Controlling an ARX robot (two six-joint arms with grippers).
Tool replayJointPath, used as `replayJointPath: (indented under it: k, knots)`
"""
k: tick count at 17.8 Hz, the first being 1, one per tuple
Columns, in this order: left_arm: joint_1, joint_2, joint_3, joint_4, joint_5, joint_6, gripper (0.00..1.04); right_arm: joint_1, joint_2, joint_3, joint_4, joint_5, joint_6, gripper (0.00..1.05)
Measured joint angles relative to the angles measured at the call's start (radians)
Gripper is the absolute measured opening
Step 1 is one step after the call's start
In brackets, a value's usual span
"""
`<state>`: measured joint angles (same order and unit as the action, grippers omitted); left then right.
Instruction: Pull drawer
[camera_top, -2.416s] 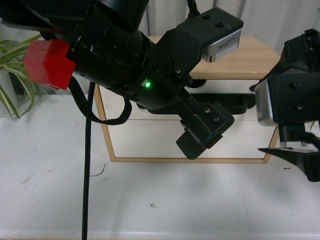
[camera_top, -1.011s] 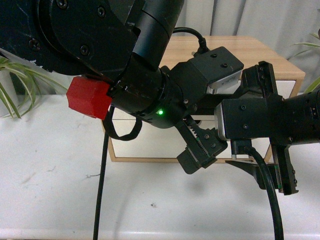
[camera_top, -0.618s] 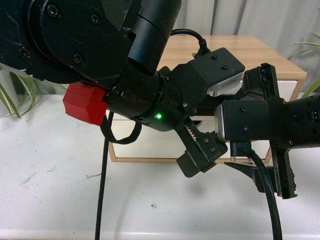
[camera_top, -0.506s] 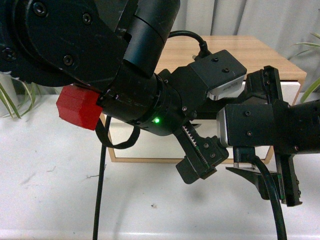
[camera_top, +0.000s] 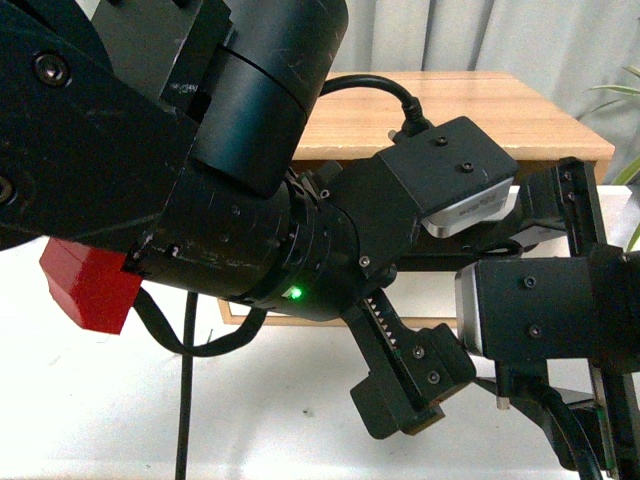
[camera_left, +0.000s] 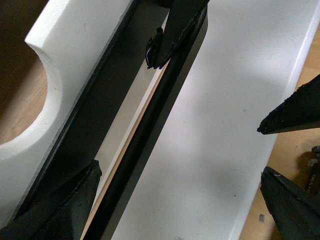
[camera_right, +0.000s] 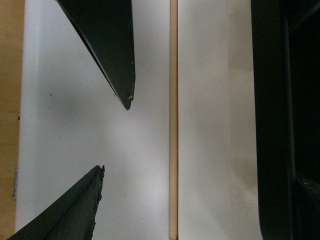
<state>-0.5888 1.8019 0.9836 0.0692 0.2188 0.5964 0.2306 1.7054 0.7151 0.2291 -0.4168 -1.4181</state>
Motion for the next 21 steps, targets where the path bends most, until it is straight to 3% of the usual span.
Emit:
replayJointPath:
  k: [14, 18, 21]
  knots:
    - [-0.101, -0.124, -0.19, 0.084, 0.012, -0.076, 0.98, 0.058, -0.282, -0.267, -0.004, 0.024, 0.065, 0.98]
    - [-0.101, -0.15, -0.206, 0.082, 0.017, -0.096, 0.98, 0.056, -0.289, -0.274, 0.003, 0.014, 0.07, 0.98]
    - [-0.083, -0.207, -0.209, 0.078, 0.072, -0.155, 0.98, 0.031, -0.307, -0.267, -0.013, -0.004, 0.083, 0.98]
